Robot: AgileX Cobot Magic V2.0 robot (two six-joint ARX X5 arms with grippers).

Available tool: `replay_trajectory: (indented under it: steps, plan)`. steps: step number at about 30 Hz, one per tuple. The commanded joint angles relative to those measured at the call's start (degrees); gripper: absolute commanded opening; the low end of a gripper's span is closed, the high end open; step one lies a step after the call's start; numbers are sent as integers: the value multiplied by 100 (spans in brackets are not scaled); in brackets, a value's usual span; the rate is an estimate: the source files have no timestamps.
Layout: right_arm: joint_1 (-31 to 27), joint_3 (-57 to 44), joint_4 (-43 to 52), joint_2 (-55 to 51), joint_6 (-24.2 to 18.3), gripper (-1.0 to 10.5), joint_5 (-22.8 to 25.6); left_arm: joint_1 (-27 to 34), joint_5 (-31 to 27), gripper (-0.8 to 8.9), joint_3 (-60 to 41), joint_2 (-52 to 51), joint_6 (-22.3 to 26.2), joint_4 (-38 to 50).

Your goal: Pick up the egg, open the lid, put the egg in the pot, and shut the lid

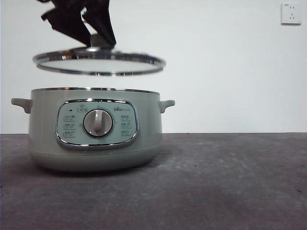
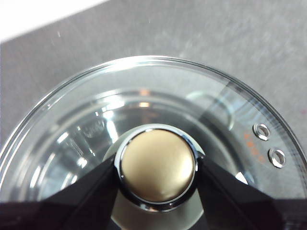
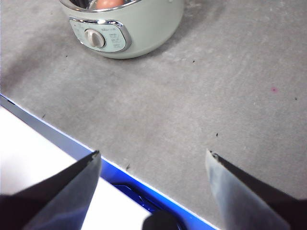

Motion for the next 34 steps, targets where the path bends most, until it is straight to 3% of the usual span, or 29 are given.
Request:
replay_trajectory:
  steps: [1,34]
  plan:
    - [9,-59,26,-24,52,374,28,11,42,-8,50,133,72,210]
    - [9,-59,37,-24,83,374,173,348,238,-8,-42,326,267,90]
